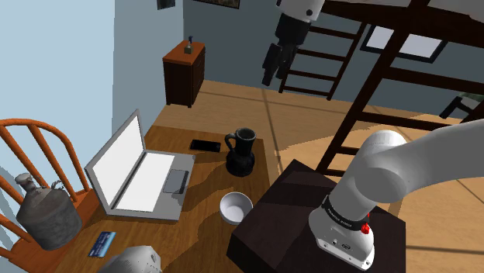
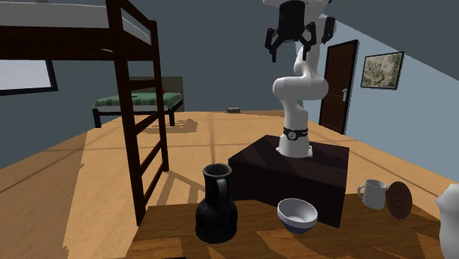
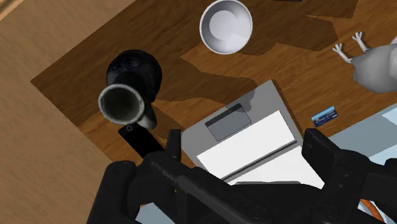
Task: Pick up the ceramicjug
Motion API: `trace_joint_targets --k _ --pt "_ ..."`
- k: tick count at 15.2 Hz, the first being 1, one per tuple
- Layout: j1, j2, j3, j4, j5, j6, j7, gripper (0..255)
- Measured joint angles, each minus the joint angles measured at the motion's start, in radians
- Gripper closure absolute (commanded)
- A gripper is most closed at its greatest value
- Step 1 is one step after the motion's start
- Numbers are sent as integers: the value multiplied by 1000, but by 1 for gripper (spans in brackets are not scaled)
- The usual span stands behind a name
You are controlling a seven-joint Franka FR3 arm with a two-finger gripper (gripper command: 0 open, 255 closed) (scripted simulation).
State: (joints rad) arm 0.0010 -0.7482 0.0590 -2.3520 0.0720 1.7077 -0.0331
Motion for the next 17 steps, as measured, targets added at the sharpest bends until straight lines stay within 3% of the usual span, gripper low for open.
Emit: trace_joint_targets --k 3,8,17 --pt "3 12 -12 -20 -9 24 -31 0" --pt "5 113 -65 -71 -49 142 -163 0" --pt "10 394 -151 -93 -105 393 -398 0"
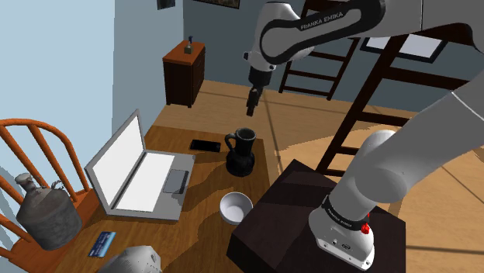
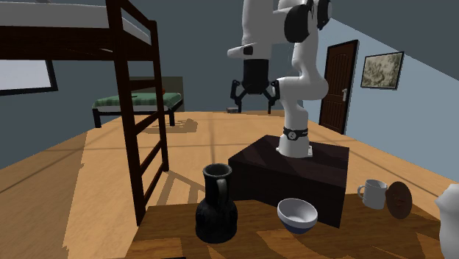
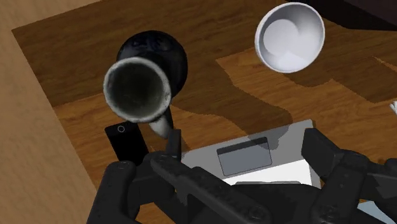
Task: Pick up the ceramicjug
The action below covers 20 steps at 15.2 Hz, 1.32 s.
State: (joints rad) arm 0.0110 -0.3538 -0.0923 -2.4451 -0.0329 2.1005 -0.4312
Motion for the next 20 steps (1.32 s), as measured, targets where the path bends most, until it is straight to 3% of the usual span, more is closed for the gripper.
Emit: trace_joint_targets --k 10,16,20 --pt "-6 389 -54 111 -16 227 -249 0" --pt "-23 634 -48 257 -16 301 -373 0" --pt "-31 698 -45 276 -18 340 -400 0"
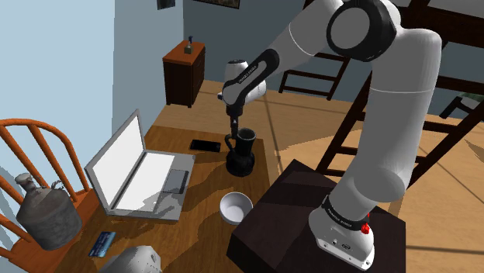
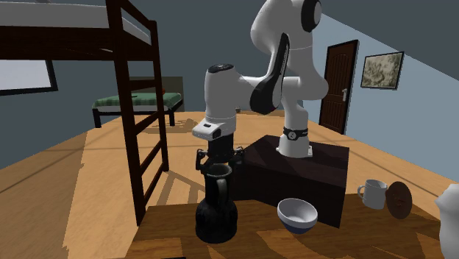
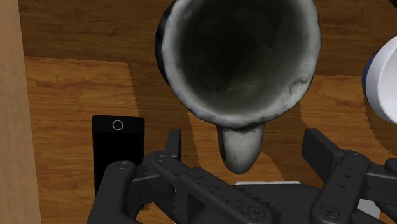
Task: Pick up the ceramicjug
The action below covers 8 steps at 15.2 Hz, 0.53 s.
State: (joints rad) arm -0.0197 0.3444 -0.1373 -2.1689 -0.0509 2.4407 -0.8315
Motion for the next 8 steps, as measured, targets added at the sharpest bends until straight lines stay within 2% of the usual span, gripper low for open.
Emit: trace_joint_targets --k 5,6,8 --pt "-3 64 5 6 6 57 -1 0" --pt "-3 67 5 5 6 60 -1 255" --pt "-3 69 5 6 7 63 -1 255"
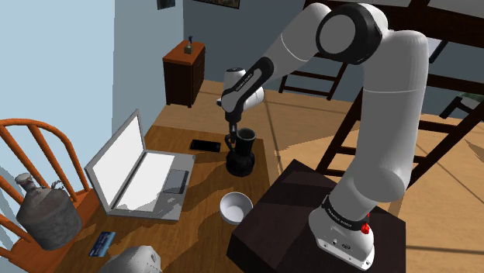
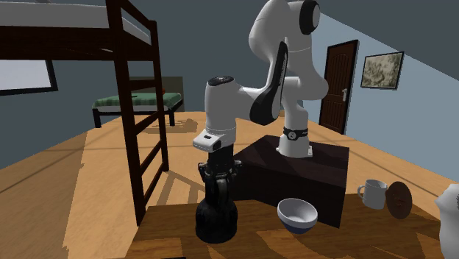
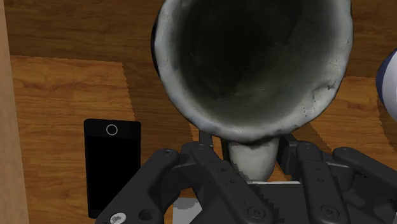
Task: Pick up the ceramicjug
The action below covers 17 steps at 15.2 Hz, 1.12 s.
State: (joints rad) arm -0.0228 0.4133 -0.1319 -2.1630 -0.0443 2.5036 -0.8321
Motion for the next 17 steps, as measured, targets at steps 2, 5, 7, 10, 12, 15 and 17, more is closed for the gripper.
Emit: trace_joint_targets --k 2,5,7,10,12,15,17 --pt "0 0 0 0 0 0 0 255" --pt "0 0 0 0 0 0 0 255" --pt "0 0 0 0 0 0 0 255" --pt "1 -13 -1 -2 -1 -14 0 255" --pt "2 -35 -3 -2 -3 -36 0 255" --pt "3 -65 -5 0 -7 -68 -1 255" --pt "5 -87 -6 -1 -9 -89 0 255"
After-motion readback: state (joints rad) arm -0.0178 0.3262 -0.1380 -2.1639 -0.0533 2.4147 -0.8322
